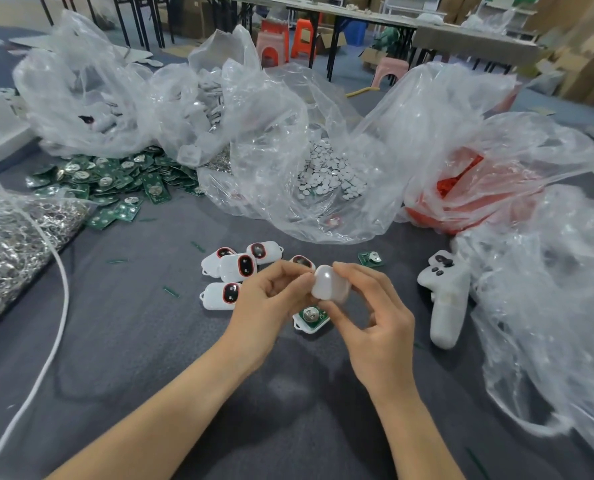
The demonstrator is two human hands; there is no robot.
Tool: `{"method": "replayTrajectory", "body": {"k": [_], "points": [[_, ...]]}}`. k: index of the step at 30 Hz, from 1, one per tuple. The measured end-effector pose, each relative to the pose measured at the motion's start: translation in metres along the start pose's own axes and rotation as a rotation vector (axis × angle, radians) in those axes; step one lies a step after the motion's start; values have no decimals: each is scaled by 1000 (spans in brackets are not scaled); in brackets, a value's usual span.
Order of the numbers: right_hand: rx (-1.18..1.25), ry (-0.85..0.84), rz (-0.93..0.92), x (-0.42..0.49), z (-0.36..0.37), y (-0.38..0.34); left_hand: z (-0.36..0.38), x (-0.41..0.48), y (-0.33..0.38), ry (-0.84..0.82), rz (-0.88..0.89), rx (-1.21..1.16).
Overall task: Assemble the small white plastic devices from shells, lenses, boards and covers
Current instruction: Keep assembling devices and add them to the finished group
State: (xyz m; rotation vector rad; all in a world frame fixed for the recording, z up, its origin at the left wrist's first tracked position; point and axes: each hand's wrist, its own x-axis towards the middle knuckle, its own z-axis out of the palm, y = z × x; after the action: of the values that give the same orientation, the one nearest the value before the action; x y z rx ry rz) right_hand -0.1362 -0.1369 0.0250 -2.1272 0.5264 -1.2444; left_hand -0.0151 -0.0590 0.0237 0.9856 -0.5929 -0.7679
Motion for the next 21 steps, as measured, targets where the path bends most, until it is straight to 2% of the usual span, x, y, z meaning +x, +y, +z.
{"method": "replayTrajectory", "body": {"k": [4,7,9,11,13,17,21], "points": [[-42,-4,-52,-1,0,0,-7,5,2,-107,-154,-145],[-61,-19,-54,-1,2,2,-6,6,5,-83,-149,-111],[-57,-49,-8,2,2,5,-10,6,7,-24,-53,132],[-34,-80,92,6,-1,9,-18,5,10,26,93,620],[-7,-102,200,8,-5,14,-24,2,10,-54,152,982],[10,-186,276,8,-11,19,-21,0,1,-260,217,1342],[43,-273,324,7,-12,19,-25,3,-3,-278,210,1371]]}}
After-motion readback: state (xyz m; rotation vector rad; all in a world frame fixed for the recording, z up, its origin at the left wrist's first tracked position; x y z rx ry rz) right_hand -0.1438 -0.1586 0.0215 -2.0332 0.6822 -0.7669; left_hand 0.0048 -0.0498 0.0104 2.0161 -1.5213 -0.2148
